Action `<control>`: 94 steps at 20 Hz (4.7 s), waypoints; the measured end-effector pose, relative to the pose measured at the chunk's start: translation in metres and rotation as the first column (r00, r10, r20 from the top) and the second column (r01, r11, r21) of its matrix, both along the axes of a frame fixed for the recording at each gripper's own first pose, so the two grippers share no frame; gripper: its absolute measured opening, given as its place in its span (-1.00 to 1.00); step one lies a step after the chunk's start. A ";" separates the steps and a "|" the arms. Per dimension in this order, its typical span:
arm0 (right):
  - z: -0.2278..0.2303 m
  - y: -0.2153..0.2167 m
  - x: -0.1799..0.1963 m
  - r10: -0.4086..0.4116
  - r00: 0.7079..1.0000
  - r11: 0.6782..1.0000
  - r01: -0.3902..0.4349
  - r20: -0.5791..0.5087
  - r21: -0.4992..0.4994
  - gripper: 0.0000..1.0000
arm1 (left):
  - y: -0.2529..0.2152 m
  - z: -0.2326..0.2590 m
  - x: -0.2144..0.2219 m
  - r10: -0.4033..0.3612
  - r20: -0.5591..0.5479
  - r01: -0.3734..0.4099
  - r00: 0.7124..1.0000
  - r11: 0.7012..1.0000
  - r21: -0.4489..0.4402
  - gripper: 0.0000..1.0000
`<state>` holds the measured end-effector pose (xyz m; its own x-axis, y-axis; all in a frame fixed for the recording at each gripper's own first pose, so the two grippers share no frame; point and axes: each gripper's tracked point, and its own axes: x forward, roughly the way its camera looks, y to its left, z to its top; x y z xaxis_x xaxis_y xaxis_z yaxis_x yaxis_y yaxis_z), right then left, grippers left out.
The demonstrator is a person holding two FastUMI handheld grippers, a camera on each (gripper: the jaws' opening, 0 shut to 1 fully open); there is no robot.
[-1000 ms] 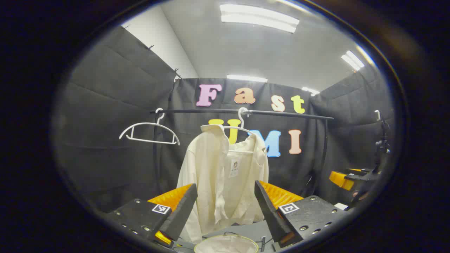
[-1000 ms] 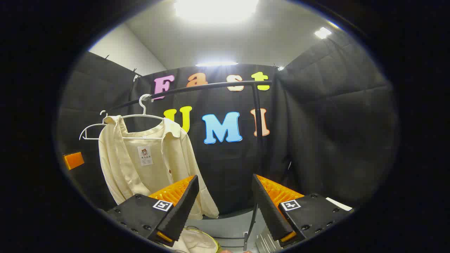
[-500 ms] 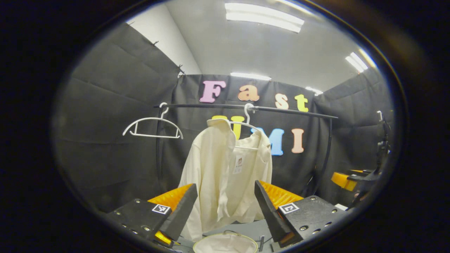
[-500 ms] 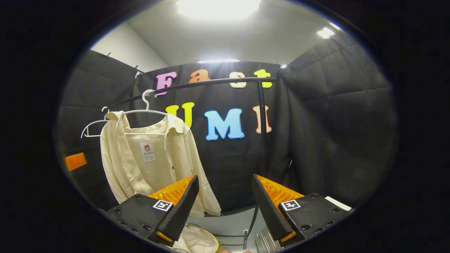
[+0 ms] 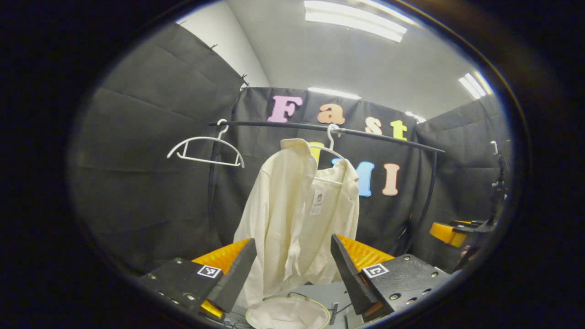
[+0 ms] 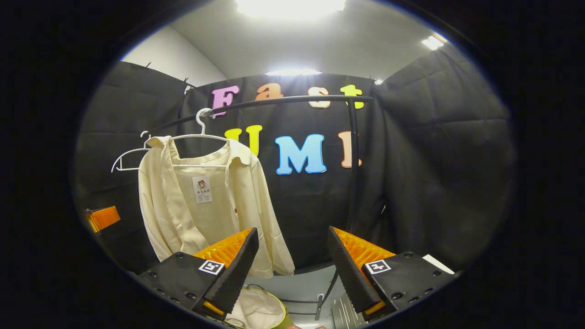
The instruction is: Grasp the clothes on the hanger with both hands and then place them into the laundry hamper below.
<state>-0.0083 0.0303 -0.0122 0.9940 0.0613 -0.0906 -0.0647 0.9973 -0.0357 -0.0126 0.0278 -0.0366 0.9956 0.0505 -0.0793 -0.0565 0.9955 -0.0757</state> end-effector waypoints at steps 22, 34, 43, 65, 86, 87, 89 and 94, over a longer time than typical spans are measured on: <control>-0.019 0.010 0.128 0.123 0.992 0.990 -0.120 -0.035 0.079 0.92 | -0.028 0.045 0.186 0.145 0.054 -0.151 0.988 0.978 0.144 0.91; -0.054 0.019 0.180 0.274 0.955 0.960 -0.265 -0.116 0.088 0.92 | 0.003 0.032 0.269 0.418 0.076 -0.425 0.905 0.884 0.194 0.89; -0.080 0.008 0.191 0.359 0.917 0.933 -0.350 -0.172 0.083 0.92 | 0.015 0.030 0.285 0.556 0.098 -0.561 0.825 0.786 0.258 0.15; -0.007 0.151 0.188 0.507 0.861 0.861 -0.504 -0.035 0.071 0.95 | 0.006 0.046 0.248 0.216 0.106 -0.216 0.971 0.976 -0.005 -0.97; 0.006 0.186 0.267 0.387 0.922 0.922 -0.387 0.000 -0.027 0.95 | 0.017 0.029 0.210 0.174 0.102 -0.167 0.979 0.983 -0.072 -0.97; 0.005 0.184 0.268 0.393 0.920 0.919 -0.393 -0.007 -0.021 0.95 | 0.016 0.028 0.210 0.174 0.101 -0.168 0.979 0.983 -0.072 -0.97; 0.001 0.187 0.271 0.413 0.911 0.911 -0.413 -0.018 -0.008 0.59 | 0.015 0.028 0.209 0.177 0.100 -0.171 0.979 0.983 -0.067 -0.97; 0.003 0.186 0.274 0.444 0.896 0.895 -0.444 -0.006 0.036 -0.75 | 0.019 0.030 0.208 0.172 0.100 -0.166 0.980 0.984 -0.064 -0.97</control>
